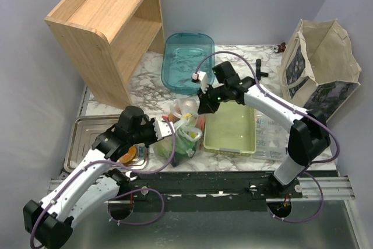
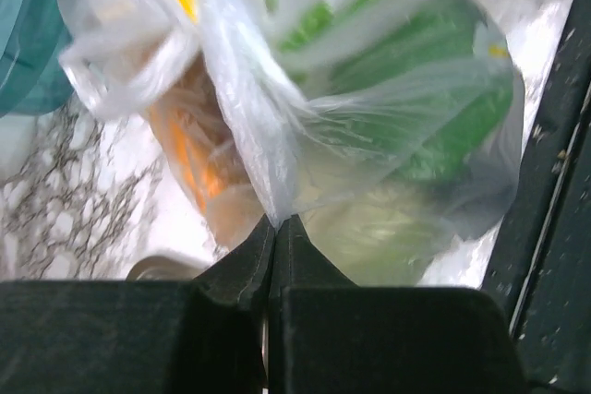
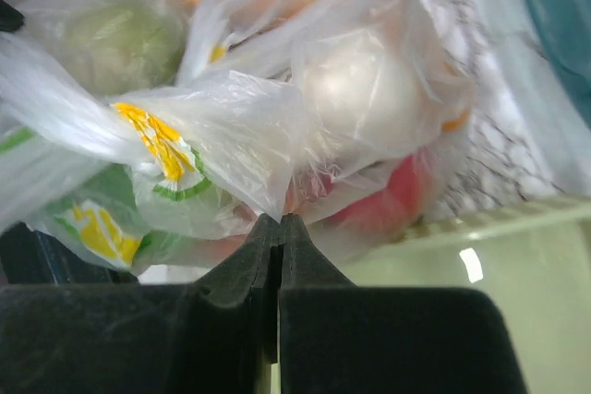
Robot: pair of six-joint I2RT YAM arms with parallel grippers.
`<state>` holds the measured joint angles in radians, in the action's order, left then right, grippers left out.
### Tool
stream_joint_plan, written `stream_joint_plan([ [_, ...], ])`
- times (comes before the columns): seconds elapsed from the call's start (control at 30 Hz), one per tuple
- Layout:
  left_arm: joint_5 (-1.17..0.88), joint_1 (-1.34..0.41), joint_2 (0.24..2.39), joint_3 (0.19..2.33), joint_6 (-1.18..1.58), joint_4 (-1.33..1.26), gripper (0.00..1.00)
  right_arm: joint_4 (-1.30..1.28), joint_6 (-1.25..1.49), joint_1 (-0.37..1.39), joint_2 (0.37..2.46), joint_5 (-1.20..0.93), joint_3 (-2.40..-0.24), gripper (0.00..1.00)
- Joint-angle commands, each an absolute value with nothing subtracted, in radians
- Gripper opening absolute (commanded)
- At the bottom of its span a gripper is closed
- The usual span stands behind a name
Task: Untie the knot of the grocery bags and take out the mixed food
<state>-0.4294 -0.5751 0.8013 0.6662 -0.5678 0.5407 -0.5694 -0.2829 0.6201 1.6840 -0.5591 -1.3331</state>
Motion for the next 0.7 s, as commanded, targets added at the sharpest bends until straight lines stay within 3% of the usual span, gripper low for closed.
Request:
stream_joint_plan([
  [0.0, -0.399, -0.532, 0.675, 0.58, -0.731, 0.692, 0.0, -0.594, -0.313, 0.546, 1.622, -0.472, -1.31, 0.01],
  [0.4, -0.405, -0.42, 0.466, 0.514, -0.962, 0.847, 0.02, -0.648, -0.385, 0.52, 1.57, -0.547, -1.32, 0.01],
  [0.43, -0.43, -0.422, 0.47, 0.545, -0.944, 0.859, 0.18, -0.674, -0.385, 0.521, 1.586, -0.588, -1.351, 0.05],
  [0.47, -0.459, -0.422, 0.48, 0.591, -0.904, 0.859, 0.35, -0.709, -0.383, 0.525, 1.603, -0.619, -1.402, 0.2],
  [0.5, -0.483, -0.423, 0.509, 0.642, -0.868, 0.853, 0.59, -0.735, -0.382, 0.529, 1.627, -0.65, -1.442, 0.39],
  [0.53, -0.5, -0.423, 0.54, 0.681, -0.827, 0.846, 0.68, -0.751, -0.37, 0.537, 1.643, -0.663, -1.478, 0.52],
  [0.67, -0.565, -0.427, 0.724, 0.857, -0.67, 0.82, 0.71, -0.685, -0.294, 0.572, 1.664, -0.674, -1.529, 0.7],
])
